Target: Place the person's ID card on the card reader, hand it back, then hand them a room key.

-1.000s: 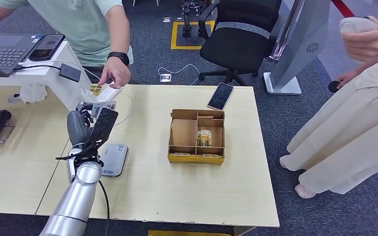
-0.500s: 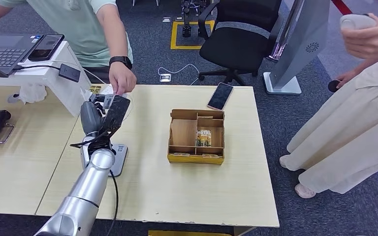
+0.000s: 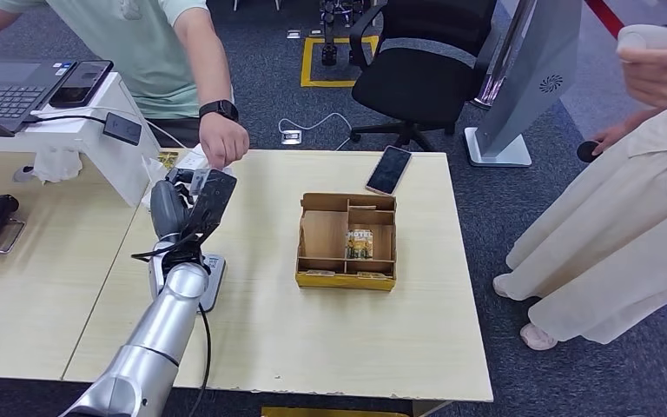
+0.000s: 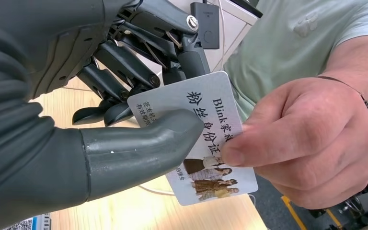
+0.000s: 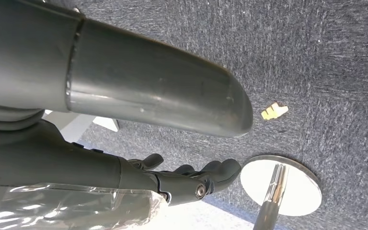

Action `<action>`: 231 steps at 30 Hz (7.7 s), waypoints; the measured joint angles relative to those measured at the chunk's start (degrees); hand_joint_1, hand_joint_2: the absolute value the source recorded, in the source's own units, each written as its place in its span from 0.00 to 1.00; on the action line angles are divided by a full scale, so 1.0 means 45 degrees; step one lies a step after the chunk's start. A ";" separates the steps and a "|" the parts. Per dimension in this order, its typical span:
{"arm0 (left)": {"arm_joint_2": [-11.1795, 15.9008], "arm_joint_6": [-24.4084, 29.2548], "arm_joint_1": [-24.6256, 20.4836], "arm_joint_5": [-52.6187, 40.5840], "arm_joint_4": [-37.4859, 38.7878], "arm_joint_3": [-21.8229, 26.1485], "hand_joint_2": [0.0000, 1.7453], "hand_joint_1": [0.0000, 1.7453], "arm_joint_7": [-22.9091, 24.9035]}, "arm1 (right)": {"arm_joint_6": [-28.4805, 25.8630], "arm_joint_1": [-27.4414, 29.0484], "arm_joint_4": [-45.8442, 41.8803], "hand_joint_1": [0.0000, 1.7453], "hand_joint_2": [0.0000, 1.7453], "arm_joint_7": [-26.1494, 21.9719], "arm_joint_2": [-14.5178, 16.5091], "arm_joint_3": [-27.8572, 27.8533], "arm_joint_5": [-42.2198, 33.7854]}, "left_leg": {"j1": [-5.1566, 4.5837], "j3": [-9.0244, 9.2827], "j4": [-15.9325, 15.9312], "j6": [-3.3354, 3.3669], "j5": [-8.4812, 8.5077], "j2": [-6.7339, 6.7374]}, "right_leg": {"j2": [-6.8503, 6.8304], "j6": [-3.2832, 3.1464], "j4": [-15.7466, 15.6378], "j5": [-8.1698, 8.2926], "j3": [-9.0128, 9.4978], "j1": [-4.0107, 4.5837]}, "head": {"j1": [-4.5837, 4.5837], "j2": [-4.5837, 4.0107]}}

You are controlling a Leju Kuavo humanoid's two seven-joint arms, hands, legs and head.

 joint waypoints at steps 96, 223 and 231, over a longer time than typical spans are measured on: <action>0.4965 -0.2935 0.6036 -0.6885 -0.5648 -0.4118 1.00 0.00 -0.0750 | 0.0001 -0.0114 0.0430 0.00 0.00 -0.0727 -0.0243 0.0146 -0.1007 | 0.0003 -0.0004 -0.0006 -0.0003 -0.0009 0.0008 | 0.0001 0.0004 0.0000 -0.0011 -0.0006 0.0001 | 0.0000 0.0000; 0.1116 -0.2833 0.1663 -0.5343 -0.1022 -0.7839 1.00 0.00 -0.0086 | 0.0000 -0.0426 0.0693 0.00 0.00 -0.0069 -0.0253 0.0854 -0.0557 | 0.0000 -0.0005 -0.0003 0.0000 -0.0010 0.0007 | 0.0003 0.0002 0.0000 -0.0005 -0.0009 0.0000 | 0.0000 0.0000; 0.1084 -0.2838 0.1603 -0.5349 -0.0760 -0.7856 1.00 0.00 -0.0049 | 0.0001 -0.0431 0.0731 0.00 0.00 -0.0051 -0.0260 0.0860 -0.0559 | 0.0000 -0.0005 -0.0003 -0.0001 -0.0009 0.0007 | 0.0002 0.0002 0.0000 -0.0005 -0.0009 0.0001 | 0.0000 0.0000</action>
